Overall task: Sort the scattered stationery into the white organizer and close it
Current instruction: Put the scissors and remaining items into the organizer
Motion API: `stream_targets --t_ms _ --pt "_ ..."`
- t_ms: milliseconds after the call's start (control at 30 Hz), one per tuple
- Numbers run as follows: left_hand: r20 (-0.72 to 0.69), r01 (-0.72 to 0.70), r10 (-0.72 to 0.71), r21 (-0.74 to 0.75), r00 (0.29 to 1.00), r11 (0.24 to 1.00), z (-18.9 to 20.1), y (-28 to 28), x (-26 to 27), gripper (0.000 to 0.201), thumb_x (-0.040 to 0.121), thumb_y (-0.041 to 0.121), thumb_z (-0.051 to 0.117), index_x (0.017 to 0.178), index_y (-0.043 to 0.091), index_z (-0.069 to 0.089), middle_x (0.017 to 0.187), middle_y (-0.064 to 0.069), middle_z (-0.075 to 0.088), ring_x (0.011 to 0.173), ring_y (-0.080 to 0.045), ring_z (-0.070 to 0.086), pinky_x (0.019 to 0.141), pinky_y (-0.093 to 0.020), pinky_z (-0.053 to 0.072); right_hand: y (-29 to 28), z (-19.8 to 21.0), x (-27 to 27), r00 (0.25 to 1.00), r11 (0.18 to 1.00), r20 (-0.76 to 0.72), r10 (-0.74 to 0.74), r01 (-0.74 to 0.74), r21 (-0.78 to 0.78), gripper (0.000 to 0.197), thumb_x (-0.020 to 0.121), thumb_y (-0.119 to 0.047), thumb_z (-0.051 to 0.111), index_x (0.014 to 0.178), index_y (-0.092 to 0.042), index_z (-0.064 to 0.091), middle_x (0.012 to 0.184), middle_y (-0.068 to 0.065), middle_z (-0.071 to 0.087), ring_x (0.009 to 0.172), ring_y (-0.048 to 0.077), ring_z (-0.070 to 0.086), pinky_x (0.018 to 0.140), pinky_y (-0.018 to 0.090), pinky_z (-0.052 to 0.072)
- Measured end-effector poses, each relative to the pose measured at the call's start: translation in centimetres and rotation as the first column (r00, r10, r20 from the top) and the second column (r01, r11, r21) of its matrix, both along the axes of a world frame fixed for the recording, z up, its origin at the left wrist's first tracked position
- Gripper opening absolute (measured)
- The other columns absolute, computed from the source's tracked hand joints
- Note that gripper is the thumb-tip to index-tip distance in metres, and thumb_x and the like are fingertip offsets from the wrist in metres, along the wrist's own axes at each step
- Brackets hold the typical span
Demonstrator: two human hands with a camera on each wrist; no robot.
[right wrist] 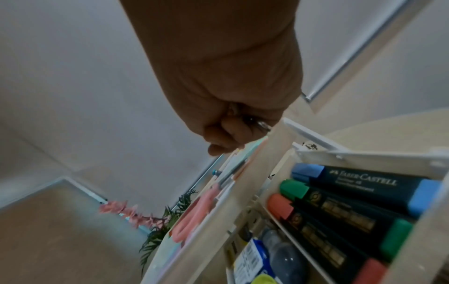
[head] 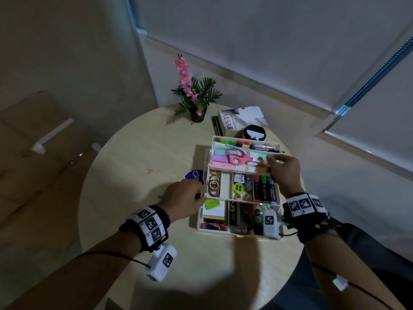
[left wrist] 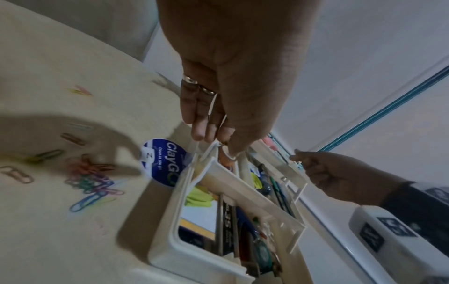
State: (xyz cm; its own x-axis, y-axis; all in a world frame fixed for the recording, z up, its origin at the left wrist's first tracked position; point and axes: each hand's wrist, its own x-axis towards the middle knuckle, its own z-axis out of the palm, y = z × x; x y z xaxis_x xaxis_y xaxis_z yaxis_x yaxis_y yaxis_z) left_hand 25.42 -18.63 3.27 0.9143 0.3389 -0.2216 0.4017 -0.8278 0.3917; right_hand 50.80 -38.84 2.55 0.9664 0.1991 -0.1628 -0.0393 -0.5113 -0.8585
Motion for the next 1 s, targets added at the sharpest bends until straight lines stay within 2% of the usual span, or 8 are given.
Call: stream_targets --t_ms 67,133,300,500,633,767,867,1000 --pt "0.006 -0.011 0.011 -0.021 1.000 1.000 -0.6 0.6 -1.2 0.025 0.093 0.043 0.066 0.101 0.020 0.072 0.099 0.002 0.075 0.089 -0.023 0.070 0.074 -0.041 0.058 0.0 0.2 -0.7 0.995 0.998 0.093 0.022 -0.016 -0.059 0.025 0.092 -0.037 0.066 0.091 -0.017 0.080 0.070 0.004 0.075 0.061 0.024 0.070 0.063 0.045 0.061" --pt "0.014 -0.032 0.033 -0.025 0.999 0.999 -1.3 1.3 -2.3 0.025 0.094 0.041 0.068 0.108 0.021 0.073 0.106 0.001 0.075 0.094 -0.023 0.070 0.080 -0.038 0.056 0.5 1.4 -2.5 0.986 0.992 0.142 0.082 -0.068 -0.102 0.020 0.095 -0.033 0.065 0.095 -0.018 0.079 0.081 0.002 0.077 0.070 0.022 0.073 0.067 0.037 0.060" --pt "-0.099 -0.079 0.075 -0.039 0.992 0.996 -4.2 4.6 -6.3 0.027 0.093 0.041 0.068 0.112 0.022 0.072 0.109 0.001 0.074 0.103 -0.023 0.070 0.081 -0.032 0.055 2.9 2.8 -7.3 0.926 0.937 0.221 0.307 -0.252 -0.243 0.011 0.100 -0.031 0.064 0.098 -0.024 0.072 0.062 -0.008 0.069 0.052 0.005 0.064 0.054 0.027 0.050" --pt "-0.191 -0.137 0.119 -0.086 0.974 0.987 -7.2 8.5 -11.5 0.024 0.094 0.038 0.067 0.111 0.022 0.072 0.108 0.000 0.074 0.103 -0.025 0.070 0.081 -0.032 0.056 6.1 3.6 -8.5 0.856 0.917 0.359 0.373 -0.282 -0.282 0.011 0.098 -0.023 0.066 0.103 -0.020 0.075 0.081 -0.007 0.070 0.066 0.011 0.064 0.067 0.036 0.056" --pt "-0.224 -0.189 0.160 -0.114 0.961 0.975 -9.0 11.1 -14.3 0.032 0.097 0.032 0.067 0.126 0.019 0.066 0.124 -0.003 0.064 0.116 -0.026 0.062 0.095 -0.038 0.053 10.3 3.5 -13.0 0.776 0.834 0.314 0.548 -0.480 -0.271 0.009 0.096 -0.013 0.066 0.093 -0.017 0.074 0.077 -0.008 0.068 0.059 0.007 0.062 0.061 0.027 0.053" --pt "-0.231 -0.181 0.142 -0.158 0.963 0.971 -10.8 13.3 -16.2 0.042 0.098 0.034 0.067 0.135 0.017 0.060 0.131 -0.005 0.058 0.122 -0.027 0.058 0.098 -0.041 0.051 14.3 -0.6 -20.2 0.657 0.686 0.209 0.725 -0.658 -0.310 0.009 0.091 -0.009 0.067 0.090 -0.014 0.074 0.081 0.001 0.071 0.067 0.011 0.061 0.062 0.024 0.045" --pt "-0.288 -0.142 0.063 -0.259 0.955 0.955 -11.9 14.3 -17.3 0.060 0.095 0.039 0.070 0.147 0.019 0.048 0.141 -0.003 0.047 0.125 -0.025 0.053 0.101 -0.042 0.049 15.7 -5.5 -24.6 0.711 0.685 0.073 0.699 -0.637 -0.354 0.017 0.093 -0.009 0.064 0.108 -0.006 0.072 0.101 0.014 0.070 0.086 0.029 0.067 0.078 0.036 0.054" --pt "-0.240 -0.041 -0.029 -0.281 0.970 0.959 -13.6 15.3 -18.1 0.062 0.095 0.035 0.071 0.149 0.019 0.045 0.146 -0.003 0.040 0.134 -0.026 0.045 0.104 -0.043 0.047 15.4 -10.9 -27.5 0.770 0.621 0.023 0.637 -0.496 -0.606 0.041 0.078 0.002 0.053 0.117 -0.004 0.063 0.113 0.018 0.062 0.106 0.041 0.055 0.091 0.047 0.047"
